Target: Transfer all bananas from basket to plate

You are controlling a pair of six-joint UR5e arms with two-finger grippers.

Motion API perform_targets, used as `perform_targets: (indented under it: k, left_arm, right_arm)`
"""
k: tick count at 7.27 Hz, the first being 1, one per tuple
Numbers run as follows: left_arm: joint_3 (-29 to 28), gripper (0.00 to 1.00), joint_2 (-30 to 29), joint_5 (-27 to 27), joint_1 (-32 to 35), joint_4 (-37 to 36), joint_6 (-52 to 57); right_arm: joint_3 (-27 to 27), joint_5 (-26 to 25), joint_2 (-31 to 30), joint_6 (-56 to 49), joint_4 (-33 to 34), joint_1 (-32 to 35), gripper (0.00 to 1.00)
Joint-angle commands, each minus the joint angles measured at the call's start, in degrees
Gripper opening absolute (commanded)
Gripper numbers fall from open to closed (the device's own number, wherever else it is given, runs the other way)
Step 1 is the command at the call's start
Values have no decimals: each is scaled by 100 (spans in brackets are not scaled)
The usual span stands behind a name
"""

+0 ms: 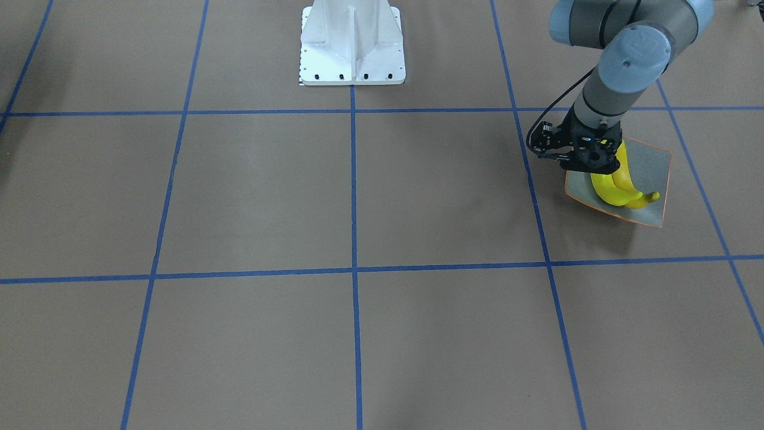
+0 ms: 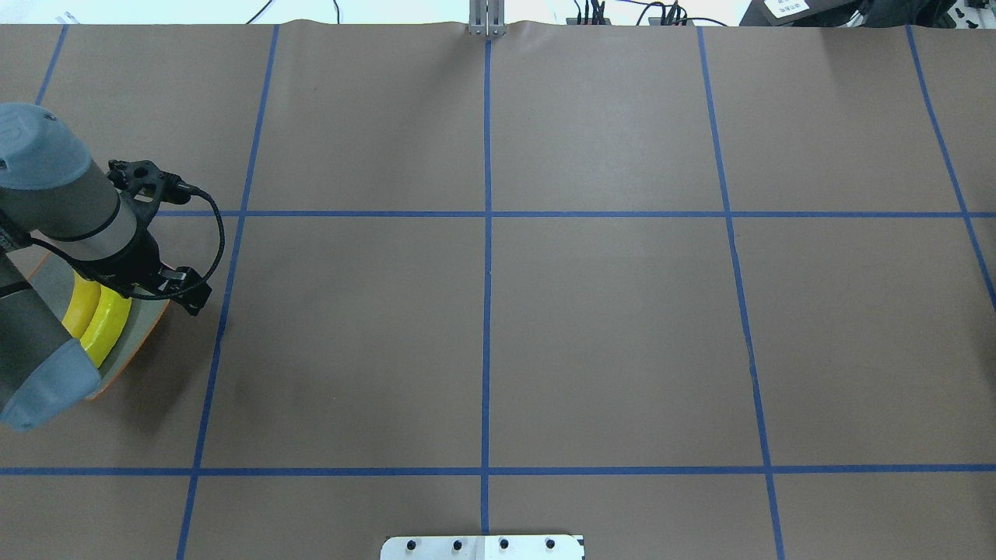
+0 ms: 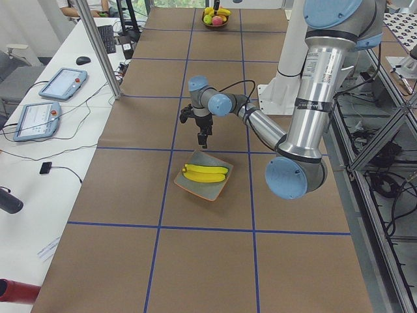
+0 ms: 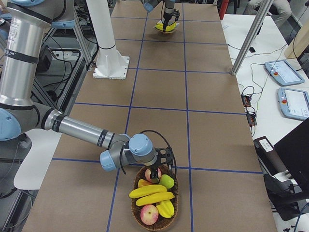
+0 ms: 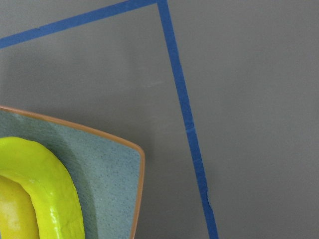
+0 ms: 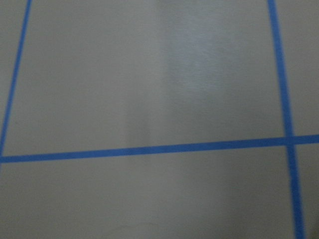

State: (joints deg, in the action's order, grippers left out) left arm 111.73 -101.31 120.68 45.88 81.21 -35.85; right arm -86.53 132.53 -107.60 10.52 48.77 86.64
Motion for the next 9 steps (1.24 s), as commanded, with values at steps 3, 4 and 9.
perform_targets:
  k: [3,4,9]
  left_arm:
    - [-3,99,-3,0,-1,0,-18]
    - [-3,99,-3,0,-1,-8,-18]
    - [67,99,-3,0,-1,-8,-27]
  right_arm:
    - [231,-861,-367,-1069,-16,142,100]
    - [398,-870,-323,-1209,-25,142,100]
    - [601,-834,-270,-1157,-25,142,86]
